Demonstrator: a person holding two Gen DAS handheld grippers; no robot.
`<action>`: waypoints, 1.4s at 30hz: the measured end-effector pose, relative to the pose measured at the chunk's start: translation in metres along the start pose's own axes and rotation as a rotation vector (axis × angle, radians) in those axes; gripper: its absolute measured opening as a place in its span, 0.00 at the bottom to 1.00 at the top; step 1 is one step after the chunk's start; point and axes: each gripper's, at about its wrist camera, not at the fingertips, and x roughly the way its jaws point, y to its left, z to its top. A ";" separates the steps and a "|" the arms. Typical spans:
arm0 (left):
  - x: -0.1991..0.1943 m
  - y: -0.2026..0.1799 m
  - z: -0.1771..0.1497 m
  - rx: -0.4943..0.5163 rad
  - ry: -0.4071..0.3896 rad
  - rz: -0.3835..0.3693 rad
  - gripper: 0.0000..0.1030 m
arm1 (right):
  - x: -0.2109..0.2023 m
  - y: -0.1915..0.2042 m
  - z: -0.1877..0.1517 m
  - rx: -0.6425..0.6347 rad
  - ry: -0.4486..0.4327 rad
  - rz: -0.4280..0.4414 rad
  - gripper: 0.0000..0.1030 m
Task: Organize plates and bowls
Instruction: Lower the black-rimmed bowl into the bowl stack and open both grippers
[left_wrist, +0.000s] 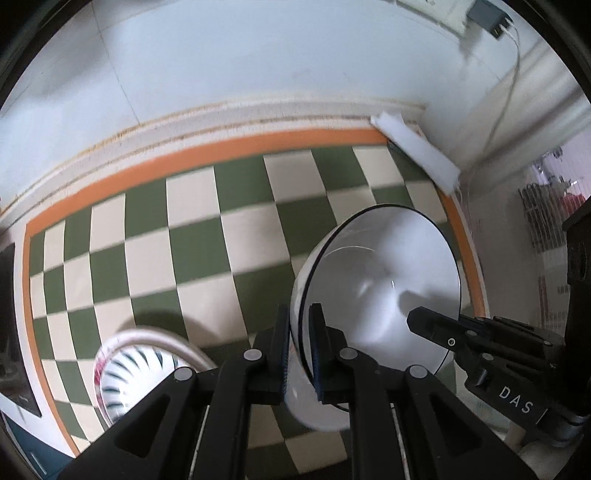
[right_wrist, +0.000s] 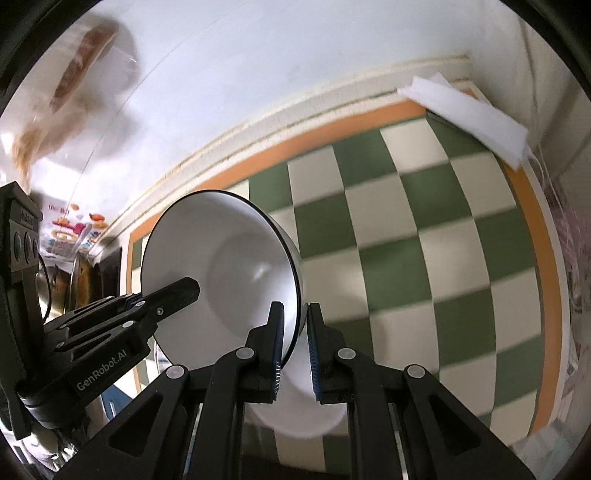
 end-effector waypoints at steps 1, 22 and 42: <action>0.002 0.000 -0.006 0.001 0.009 -0.002 0.08 | 0.001 0.000 -0.008 0.004 0.004 -0.003 0.14; 0.059 -0.006 -0.052 0.020 0.158 0.021 0.08 | 0.047 -0.033 -0.073 0.063 0.106 -0.053 0.15; 0.057 -0.002 -0.054 -0.007 0.188 -0.006 0.09 | 0.053 -0.031 -0.065 0.079 0.154 -0.090 0.18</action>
